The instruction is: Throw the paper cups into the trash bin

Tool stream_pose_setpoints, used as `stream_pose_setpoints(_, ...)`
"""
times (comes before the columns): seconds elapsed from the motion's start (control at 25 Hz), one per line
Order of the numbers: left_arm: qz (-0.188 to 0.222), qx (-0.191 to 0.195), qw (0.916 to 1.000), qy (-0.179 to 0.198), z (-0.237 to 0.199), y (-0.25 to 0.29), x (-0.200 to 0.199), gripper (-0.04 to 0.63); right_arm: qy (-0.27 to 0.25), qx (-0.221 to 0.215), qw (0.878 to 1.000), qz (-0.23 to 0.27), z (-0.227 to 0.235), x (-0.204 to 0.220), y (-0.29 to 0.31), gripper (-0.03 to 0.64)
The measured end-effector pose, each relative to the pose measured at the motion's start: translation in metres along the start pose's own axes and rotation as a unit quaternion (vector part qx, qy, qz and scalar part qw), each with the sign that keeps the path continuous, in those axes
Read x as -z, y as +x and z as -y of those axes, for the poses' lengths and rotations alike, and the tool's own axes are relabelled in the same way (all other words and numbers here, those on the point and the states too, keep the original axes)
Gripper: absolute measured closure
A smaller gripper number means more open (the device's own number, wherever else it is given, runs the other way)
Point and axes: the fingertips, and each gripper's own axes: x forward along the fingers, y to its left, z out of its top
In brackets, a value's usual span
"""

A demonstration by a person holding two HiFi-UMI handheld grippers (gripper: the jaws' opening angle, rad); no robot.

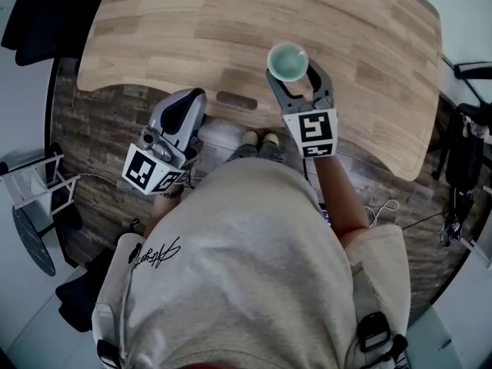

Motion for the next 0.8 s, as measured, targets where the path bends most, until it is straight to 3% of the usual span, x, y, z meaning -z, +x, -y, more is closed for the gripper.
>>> stream_pose_setpoints(0.8,0.0,-0.003,1.0,0.009,0.003,0.006,-0.002,0.592,0.0,-0.025,0.999,0.048,-0.007,-0.049,-0.012,0.328)
